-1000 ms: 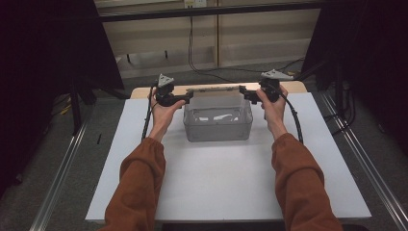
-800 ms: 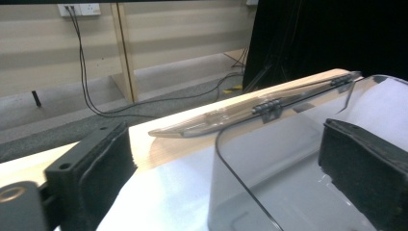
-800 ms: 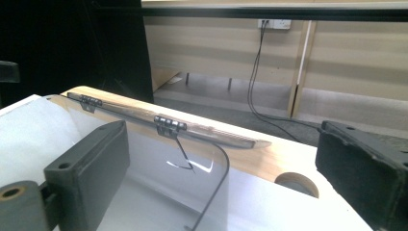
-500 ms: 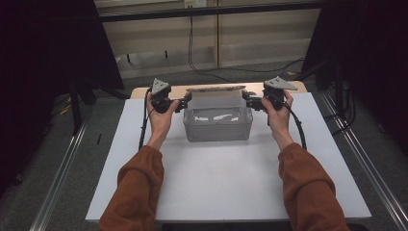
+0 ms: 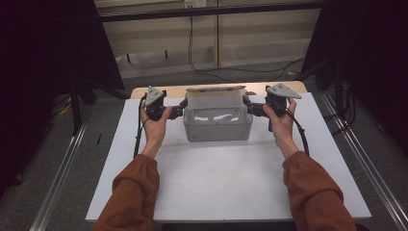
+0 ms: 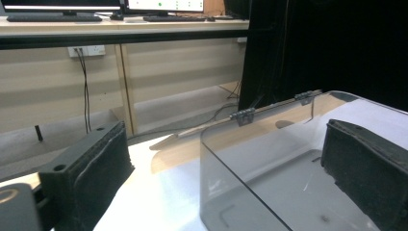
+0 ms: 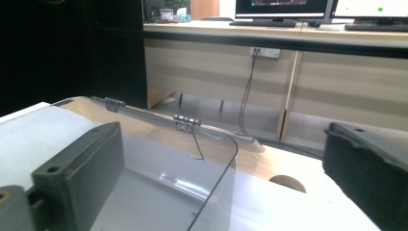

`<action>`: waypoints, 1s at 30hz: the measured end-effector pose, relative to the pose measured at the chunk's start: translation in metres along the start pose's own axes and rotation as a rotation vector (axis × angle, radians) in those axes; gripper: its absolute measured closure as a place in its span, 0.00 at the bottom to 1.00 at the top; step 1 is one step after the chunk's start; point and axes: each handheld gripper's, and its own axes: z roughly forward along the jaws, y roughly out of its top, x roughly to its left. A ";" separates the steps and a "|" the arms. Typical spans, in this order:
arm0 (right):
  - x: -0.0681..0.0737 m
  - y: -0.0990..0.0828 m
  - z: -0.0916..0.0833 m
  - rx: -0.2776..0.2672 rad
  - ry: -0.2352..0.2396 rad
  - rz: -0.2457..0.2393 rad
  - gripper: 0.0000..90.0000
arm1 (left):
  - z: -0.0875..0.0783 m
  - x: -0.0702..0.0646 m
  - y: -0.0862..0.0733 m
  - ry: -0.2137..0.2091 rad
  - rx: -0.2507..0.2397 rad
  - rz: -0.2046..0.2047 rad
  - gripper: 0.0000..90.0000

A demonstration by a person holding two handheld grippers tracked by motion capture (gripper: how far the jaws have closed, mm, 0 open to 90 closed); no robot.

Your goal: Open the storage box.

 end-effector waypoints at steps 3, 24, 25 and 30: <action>0.003 -0.002 -0.005 0.000 -0.008 -0.021 0.00 | -0.006 -0.003 -0.001 0.004 0.004 0.007 0.04; 0.015 -0.016 -0.038 -0.030 -0.052 -0.051 0.00 | -0.043 -0.019 -0.006 0.023 -0.053 0.022 0.04; 0.015 -0.017 -0.040 -0.035 -0.049 -0.053 0.00 | -0.045 -0.019 -0.007 0.021 -0.050 0.031 0.04; 0.021 -0.019 -0.049 -0.042 -0.051 -0.065 0.00 | -0.055 -0.022 -0.009 0.022 -0.067 0.011 0.04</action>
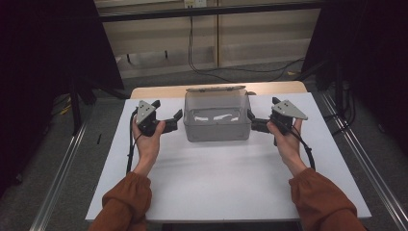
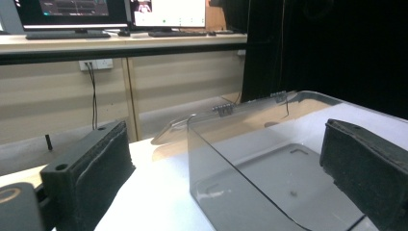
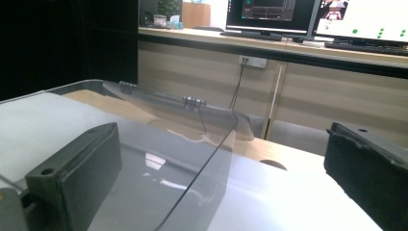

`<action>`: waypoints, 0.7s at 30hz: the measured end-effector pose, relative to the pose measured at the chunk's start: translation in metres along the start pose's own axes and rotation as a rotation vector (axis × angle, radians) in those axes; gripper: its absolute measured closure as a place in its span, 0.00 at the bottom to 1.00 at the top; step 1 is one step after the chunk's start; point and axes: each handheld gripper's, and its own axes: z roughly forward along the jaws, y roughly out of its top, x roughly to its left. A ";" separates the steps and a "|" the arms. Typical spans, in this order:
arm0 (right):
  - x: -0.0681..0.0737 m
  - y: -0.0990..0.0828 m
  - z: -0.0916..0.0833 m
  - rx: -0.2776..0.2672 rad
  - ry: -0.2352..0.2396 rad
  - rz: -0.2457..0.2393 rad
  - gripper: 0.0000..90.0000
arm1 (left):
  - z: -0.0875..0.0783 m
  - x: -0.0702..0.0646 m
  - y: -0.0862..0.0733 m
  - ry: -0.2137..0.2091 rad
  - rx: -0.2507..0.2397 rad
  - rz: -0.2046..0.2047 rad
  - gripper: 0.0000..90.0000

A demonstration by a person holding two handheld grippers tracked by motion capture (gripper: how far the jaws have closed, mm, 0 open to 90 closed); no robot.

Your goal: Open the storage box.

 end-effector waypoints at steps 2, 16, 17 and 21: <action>0.001 -0.001 -0.004 0.007 -0.008 -0.007 0.00 | -0.004 -0.001 -0.001 0.002 -0.006 -0.009 0.04; 0.003 -0.008 -0.040 -0.022 -0.047 -0.009 0.00 | -0.028 -0.008 -0.012 0.009 0.012 0.003 0.04; 0.002 -0.009 -0.042 -0.022 -0.045 -0.011 0.00 | -0.030 -0.009 -0.013 0.009 0.011 -0.003 0.04; 0.001 -0.012 -0.051 -0.030 -0.059 -0.015 0.00 | -0.038 -0.011 -0.017 0.009 0.010 -0.007 0.04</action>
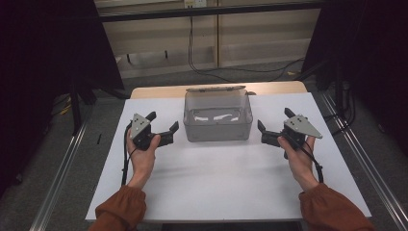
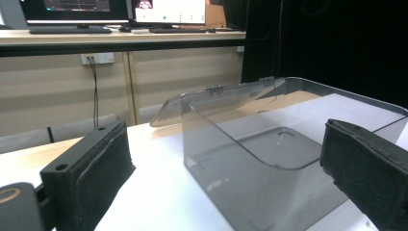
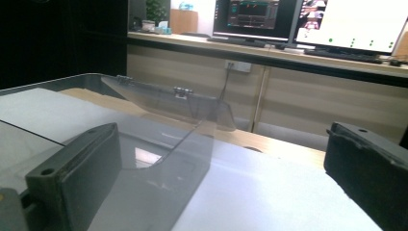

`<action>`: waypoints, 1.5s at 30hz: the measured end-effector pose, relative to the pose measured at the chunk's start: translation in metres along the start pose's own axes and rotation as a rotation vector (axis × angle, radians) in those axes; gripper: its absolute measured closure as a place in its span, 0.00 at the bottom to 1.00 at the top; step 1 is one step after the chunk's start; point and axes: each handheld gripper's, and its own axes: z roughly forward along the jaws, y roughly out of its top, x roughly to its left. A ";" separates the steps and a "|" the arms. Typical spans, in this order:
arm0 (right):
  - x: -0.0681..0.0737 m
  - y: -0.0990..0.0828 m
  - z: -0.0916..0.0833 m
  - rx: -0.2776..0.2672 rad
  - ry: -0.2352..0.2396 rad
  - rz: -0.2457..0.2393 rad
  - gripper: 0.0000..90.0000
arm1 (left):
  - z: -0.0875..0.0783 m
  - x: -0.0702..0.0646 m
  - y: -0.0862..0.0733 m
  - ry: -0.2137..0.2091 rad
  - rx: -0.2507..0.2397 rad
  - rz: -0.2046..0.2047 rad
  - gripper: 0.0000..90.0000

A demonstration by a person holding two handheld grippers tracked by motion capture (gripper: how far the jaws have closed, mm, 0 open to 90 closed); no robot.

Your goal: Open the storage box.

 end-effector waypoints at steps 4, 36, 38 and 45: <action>0.000 -0.003 -0.008 -0.009 -0.013 0.006 0.00 | -0.010 -0.003 -0.004 0.015 0.004 -0.036 0.04; -0.006 -0.024 -0.068 -0.016 -0.017 0.031 0.00 | -0.079 -0.019 -0.029 0.088 -0.016 -0.023 0.03; -0.008 -0.026 -0.072 -0.011 -0.024 0.040 0.00 | -0.081 -0.019 -0.030 0.090 -0.018 -0.026 0.03; -0.014 -0.034 -0.087 0.013 -0.039 0.051 0.00 | -0.092 -0.019 -0.036 0.100 0.006 -0.022 0.03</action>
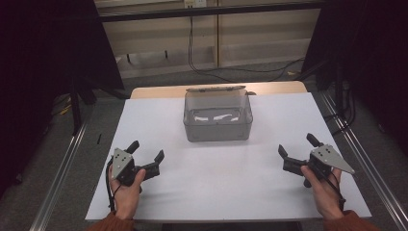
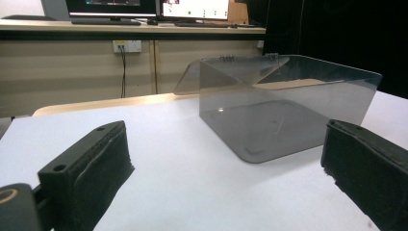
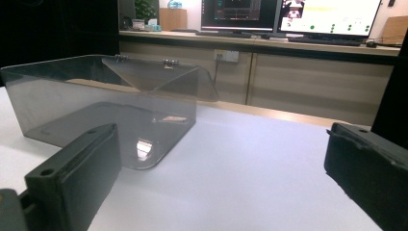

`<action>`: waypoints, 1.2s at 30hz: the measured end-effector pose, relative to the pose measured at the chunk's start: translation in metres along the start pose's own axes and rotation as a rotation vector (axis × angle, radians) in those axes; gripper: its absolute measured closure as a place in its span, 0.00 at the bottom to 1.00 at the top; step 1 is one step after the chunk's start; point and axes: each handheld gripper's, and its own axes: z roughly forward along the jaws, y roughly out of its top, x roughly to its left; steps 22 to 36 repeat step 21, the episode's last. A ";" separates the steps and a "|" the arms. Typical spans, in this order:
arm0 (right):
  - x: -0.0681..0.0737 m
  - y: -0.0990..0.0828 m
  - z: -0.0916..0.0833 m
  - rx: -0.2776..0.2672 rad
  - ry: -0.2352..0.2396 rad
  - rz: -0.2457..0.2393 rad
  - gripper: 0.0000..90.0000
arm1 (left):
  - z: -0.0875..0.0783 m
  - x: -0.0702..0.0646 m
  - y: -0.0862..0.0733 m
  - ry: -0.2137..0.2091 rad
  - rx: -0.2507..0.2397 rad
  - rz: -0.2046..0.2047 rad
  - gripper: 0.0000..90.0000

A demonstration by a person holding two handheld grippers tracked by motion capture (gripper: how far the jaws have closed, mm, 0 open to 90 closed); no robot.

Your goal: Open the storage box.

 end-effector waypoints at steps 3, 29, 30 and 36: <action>-0.004 -0.002 -0.006 -0.003 -0.010 0.006 0.00 | -0.003 0.001 -0.001 0.001 0.001 0.001 0.03; -0.008 -0.014 -0.022 0.006 -0.004 0.025 0.00 | -0.011 0.003 -0.009 -0.001 0.031 -0.021 0.03; -0.008 -0.014 -0.022 0.006 -0.004 0.025 0.00 | -0.011 0.003 -0.009 -0.001 0.031 -0.021 0.03; -0.008 -0.014 -0.022 0.006 -0.004 0.025 0.00 | -0.011 0.003 -0.009 -0.001 0.031 -0.021 0.03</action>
